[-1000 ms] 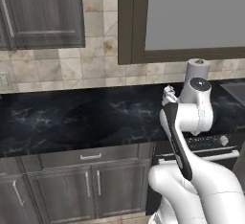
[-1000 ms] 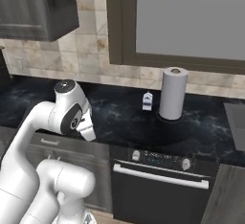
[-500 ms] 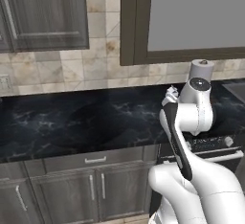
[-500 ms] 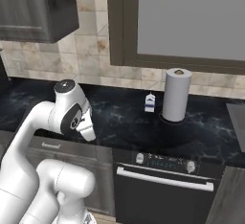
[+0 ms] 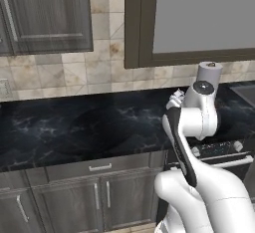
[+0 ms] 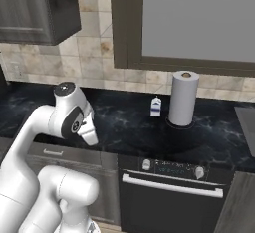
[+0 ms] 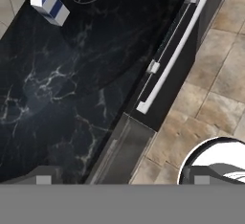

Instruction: Gather the eggs and milk located in the vicinity of the sink area and place them right next to the bowl.

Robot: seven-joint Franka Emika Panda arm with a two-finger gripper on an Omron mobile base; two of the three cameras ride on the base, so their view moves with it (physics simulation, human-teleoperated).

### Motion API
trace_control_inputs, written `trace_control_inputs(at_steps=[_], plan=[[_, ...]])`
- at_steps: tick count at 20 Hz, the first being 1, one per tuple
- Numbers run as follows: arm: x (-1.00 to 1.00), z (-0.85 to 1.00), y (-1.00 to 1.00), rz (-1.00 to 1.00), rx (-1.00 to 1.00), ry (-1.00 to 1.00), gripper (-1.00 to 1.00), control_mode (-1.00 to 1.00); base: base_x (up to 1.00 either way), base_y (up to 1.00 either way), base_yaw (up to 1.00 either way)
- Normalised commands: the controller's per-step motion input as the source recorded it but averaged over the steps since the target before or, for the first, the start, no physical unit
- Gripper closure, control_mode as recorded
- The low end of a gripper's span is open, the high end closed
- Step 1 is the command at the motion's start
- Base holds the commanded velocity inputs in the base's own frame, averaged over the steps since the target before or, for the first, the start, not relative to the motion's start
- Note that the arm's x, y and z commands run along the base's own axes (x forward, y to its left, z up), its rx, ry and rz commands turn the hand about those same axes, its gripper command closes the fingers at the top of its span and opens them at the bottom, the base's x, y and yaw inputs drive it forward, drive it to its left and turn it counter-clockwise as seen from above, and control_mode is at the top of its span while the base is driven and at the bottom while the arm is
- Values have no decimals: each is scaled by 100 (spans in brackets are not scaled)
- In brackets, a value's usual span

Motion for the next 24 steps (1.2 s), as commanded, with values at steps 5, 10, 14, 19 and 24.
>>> trace_control_inputs(at_steps=[5, 10, 14, 19, 24], plan=[[33, 5, 17, -9, -10, 0, -100, -100, 0, 0, 0], [38, 19, 0, -7, -17, 0, -100, -100, 0, 0, 0], [39, 35, 0, -14, -11, 0, -100, -100, 0, 0, 0], [45, 39, 0, -12, -6, 0, -100, -100, 0, 0, 0], [35, 32, -5, -4, 0, 0, -100, -100, 0, 0, 0]])
